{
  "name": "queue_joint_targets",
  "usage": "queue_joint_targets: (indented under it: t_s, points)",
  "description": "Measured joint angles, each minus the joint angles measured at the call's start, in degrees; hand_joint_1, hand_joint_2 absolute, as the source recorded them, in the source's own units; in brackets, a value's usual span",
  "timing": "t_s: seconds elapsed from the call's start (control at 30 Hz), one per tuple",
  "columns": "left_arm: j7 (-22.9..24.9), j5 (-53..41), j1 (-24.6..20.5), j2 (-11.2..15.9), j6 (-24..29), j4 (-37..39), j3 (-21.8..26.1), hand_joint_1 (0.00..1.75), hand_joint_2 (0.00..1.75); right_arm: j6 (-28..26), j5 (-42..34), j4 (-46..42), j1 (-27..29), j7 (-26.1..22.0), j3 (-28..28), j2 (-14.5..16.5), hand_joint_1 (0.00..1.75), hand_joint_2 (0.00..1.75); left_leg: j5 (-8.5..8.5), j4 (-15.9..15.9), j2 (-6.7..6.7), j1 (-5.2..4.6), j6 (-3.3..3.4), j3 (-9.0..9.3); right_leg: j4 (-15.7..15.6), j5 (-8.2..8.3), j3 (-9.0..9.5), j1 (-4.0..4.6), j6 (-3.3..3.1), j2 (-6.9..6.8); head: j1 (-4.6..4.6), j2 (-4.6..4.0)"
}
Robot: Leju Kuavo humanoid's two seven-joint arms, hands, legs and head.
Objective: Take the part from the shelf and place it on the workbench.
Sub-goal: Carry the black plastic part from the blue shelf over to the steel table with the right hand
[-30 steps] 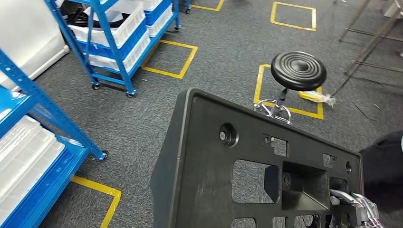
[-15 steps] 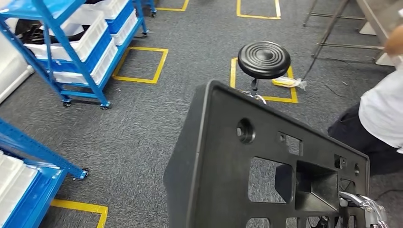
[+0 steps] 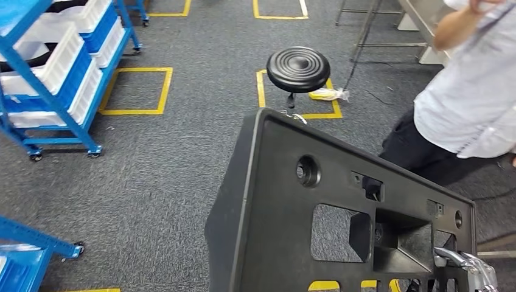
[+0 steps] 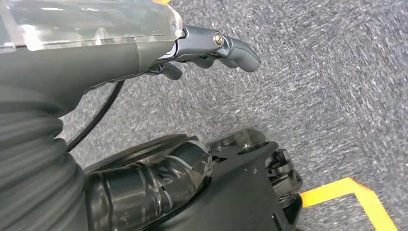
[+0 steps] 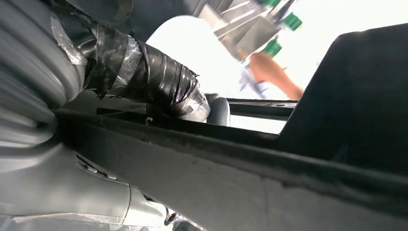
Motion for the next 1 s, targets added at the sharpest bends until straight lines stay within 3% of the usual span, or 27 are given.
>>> queue_joint_targets:
  t_s: [0.07, 0.13, 0.2, 0.27, 0.33, 0.4, 0.47, 0.5, 0.57, 0.63, 0.7, 0.77, 0.83, 0.9, 0.97, 1.0]
  points:
    - [0.0, 0.0, -0.1, 0.0, 0.0, 0.0, 0.1, 0.00, 1.75, 0.0, -0.2, 0.0, 0.1, 0.0, -0.3, 0.0, 1.75, 1.75, -0.27, 0.0, 1.36, -0.05, -0.14, 0.32, -5.8, 3.42, 3.38, 0.06, -0.26, -0.94, 0.01, 0.00]
    - [0.0, 0.0, -0.2, -0.1, 0.0, 0.0, 0.3, 0.00, 1.75, 0.0, -0.2, 0.0, 0.1, 0.0, -0.4, 0.0, 1.75, 1.75, -0.62, 0.1, 2.43, -0.23, -0.53, 0.73, -13.4, 5.93, 7.55, 0.62, -0.97, -3.31, 0.01, 0.00]
    - [0.0, 0.0, -0.3, -0.2, 0.1, 0.0, 0.3, 0.00, 1.75, 0.0, -0.2, -0.1, 0.2, 0.0, -0.5, 0.0, 1.75, 1.75, -0.90, 0.1, 3.43, -0.43, -1.02, 0.98, -16.2, 6.18, 8.76, 1.22, -1.60, -4.34, -0.01, 0.00]
    - [0.0, -0.1, -0.5, -0.3, 0.1, 0.0, 0.3, 0.00, 1.75, 0.0, -0.2, -0.2, 0.3, 0.0, -0.5, 0.0, 1.75, 1.75, -1.20, 0.1, 4.06, -0.43, -1.54, 1.27, -16.5, 6.39, 8.70, 1.16, -2.10, -3.19, -0.01, 0.00]
    - [-0.1, -0.1, -0.6, -0.3, 0.1, 0.0, 0.4, 0.00, 1.75, 0.0, -0.2, -0.3, 0.4, 0.0, -0.6, 0.0, 1.75, 1.75, -2.81, 2.1, 1.86, -0.26, -2.10, 0.70, -17.1, 6.76, 8.96, 0.68, -2.76, -2.00, -0.01, 0.00]
    - [-0.1, -0.1, -0.5, -0.3, 0.1, 0.0, 0.4, 0.00, 1.75, 0.0, -0.2, -0.3, 0.3, 0.0, -0.6, 0.0, 1.75, 1.75, -6.32, 8.4, -1.13, -0.08, -2.46, -2.10, -17.4, 6.94, 9.08, 0.43, -3.15, -0.84, -0.03, -0.01]
    - [-0.1, -0.1, -0.3, -0.3, 0.1, 0.0, 0.4, 0.00, 1.75, 0.0, -0.2, -0.3, 0.3, 0.0, -0.6, 0.0, 1.75, 1.75, -8.69, 15.1, -1.84, 0.00, -2.68, -5.44, -17.3, 6.93, 9.08, 0.44, -3.20, 0.53, -0.05, -0.01]
    - [-0.1, 0.0, -0.2, -0.3, 0.1, 0.0, 0.4, 0.00, 1.75, 0.0, -0.2, -0.3, 0.3, 0.0, -0.6, 0.0, 1.75, 1.75, -8.27, 16.1, -1.88, 0.04, -2.74, -6.15, -17.2, 6.91, 9.09, 0.42, -3.18, 1.33, -0.05, 0.00]
    - [-0.1, 0.0, -0.1, -0.2, 0.1, 0.0, 0.5, 0.00, 1.75, 0.0, -0.2, -0.3, 0.3, 0.0, -0.6, 0.0, 1.75, 1.75, -4.40, 11.8, -2.35, 0.19, -2.77, -4.70, -16.8, 6.76, 9.10, 0.29, -2.96, 2.97, -0.05, 0.00]
    - [-0.2, 0.0, -0.1, -0.3, 0.1, 0.0, 0.5, 0.00, 1.75, 0.0, -0.2, -0.3, 0.3, 0.0, -0.6, 0.0, 1.75, 1.75, -1.17, 4.7, -4.75, 0.48, -2.66, -1.87, -16.0, 6.41, 8.84, 0.22, -2.42, 4.40, -0.03, 0.00]
    - [-0.2, 0.0, -0.2, -0.3, 0.1, 0.0, 0.6, 0.00, 1.75, 0.0, -0.2, -0.3, 0.3, 0.0, -0.6, 0.0, 1.75, 1.75, -0.73, 1.8, -6.45, 0.47, -2.21, -0.75, -15.5, 6.32, 8.31, 0.18, -1.68, 5.60, -0.01, 0.00]
    - [-0.3, 0.0, -0.3, -0.3, 0.1, 0.0, 0.6, 0.00, 1.75, 0.0, -0.2, -0.3, 0.4, 0.0, -0.6, 0.0, 1.75, 1.75, -0.59, 1.5, -5.57, 0.28, -1.43, -0.64, -15.5, 6.54, 7.90, 0.02, -0.99, 6.53, -0.02, 0.00]
    - [-0.4, 0.0, -0.4, -0.3, 0.0, 0.0, 0.6, 0.00, 1.75, 0.0, -0.2, -0.3, 0.4, -0.1, -0.6, 0.0, 1.75, 1.75, -0.24, 1.2, -4.23, 0.37, -0.67, -0.51, -14.0, 5.51, 7.13, 0.07, -0.49, 4.56, 0.03, 0.00]
    - [-0.6, 0.0, -0.2, -0.3, -0.1, 0.0, 0.6, 0.00, 1.75, 0.0, -0.2, -0.3, 0.4, -0.1, -0.7, 0.0, 1.75, 1.75, -0.13, 0.9, -2.76, 0.35, -0.20, -0.55, -8.3, 2.16, 4.49, 0.22, -0.06, 1.23, 0.08, 0.00]
    - [-0.7, 0.0, -0.1, -0.3, -0.1, 0.0, 0.6, 0.00, 1.75, 0.0, -0.2, -0.3, 0.3, -0.1, -0.7, 0.0, 1.75, 1.75, -0.22, 1.0, -1.17, 0.15, 0.00, -0.62, -1.3, -0.85, 1.13, 0.12, 0.20, 0.12, 0.08, -0.01]
    - [-0.7, 0.0, 0.0, -0.3, -0.2, 0.0, 0.6, 0.00, 1.75, 0.0, -0.2, -0.3, 0.4, -0.1, -0.7, 0.0, 1.75, 1.75, -0.30, 1.0, -0.38, 0.05, 0.04, -0.60, 0.2, -0.95, 0.42, 0.07, 0.20, -0.02, 0.08, -0.01]
